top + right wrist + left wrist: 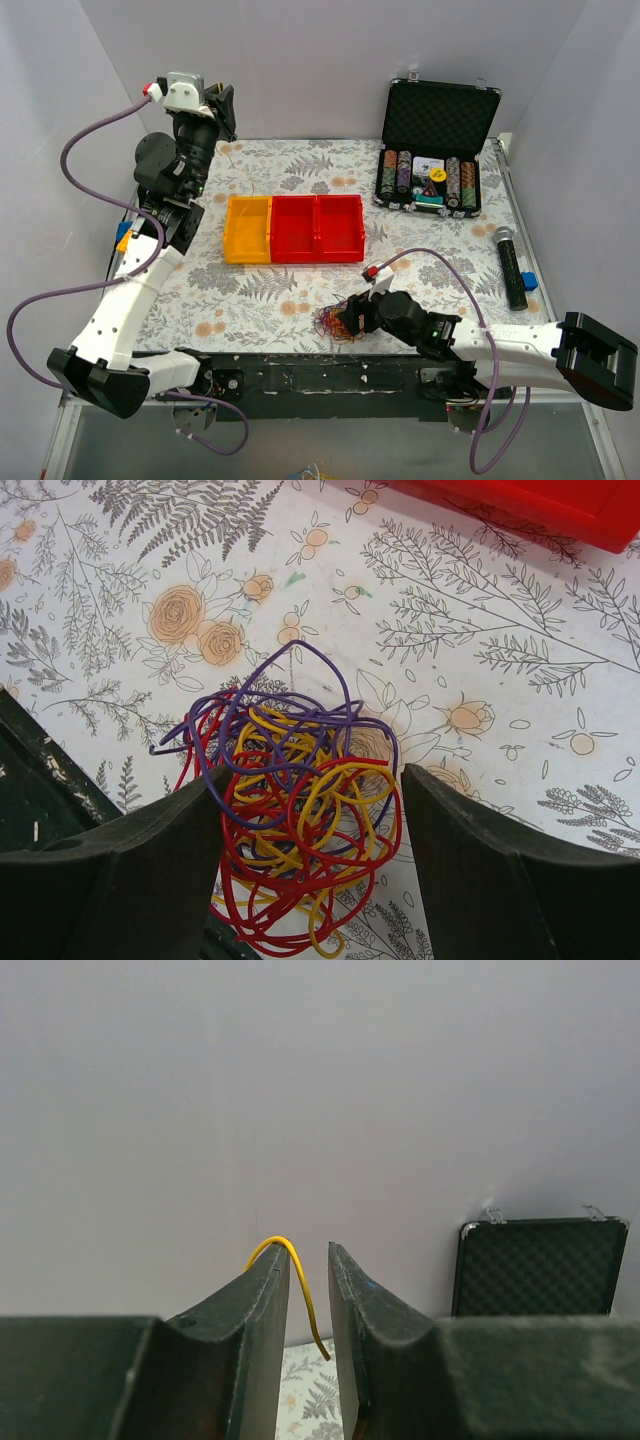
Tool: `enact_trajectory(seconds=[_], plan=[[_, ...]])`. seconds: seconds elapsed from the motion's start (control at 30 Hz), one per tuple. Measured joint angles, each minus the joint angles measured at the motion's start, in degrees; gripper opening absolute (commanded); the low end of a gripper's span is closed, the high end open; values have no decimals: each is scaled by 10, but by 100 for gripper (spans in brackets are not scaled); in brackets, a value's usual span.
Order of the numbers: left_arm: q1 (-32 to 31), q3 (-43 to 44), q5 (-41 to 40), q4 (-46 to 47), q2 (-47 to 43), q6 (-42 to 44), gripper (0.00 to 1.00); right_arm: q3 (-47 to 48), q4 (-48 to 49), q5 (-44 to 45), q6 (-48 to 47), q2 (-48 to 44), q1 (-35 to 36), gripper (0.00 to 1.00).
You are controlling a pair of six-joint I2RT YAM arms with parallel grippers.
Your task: Untangle the cables
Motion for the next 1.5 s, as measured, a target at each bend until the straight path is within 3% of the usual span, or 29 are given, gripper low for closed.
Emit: enact_trajectory(seconds=[0.4, 0.83, 1.03, 1.23, 1.5], plan=[[0, -7, -22, 43, 11, 22, 23, 0, 0, 0, 2, 2, 0, 76], [0, -131, -35, 68, 20, 42, 25, -4, -1, 0, 6, 0, 0, 76], [0, -165, -36, 42, 77, 38, 25, -4, -4, 2, 6, -15, 0, 76], [0, -165, -35, -19, 145, 19, 17, -4, -13, 4, 8, -33, 0, 76], [0, -182, -15, -93, 168, -14, 20, -4, -17, 11, 10, -48, 0, 76]])
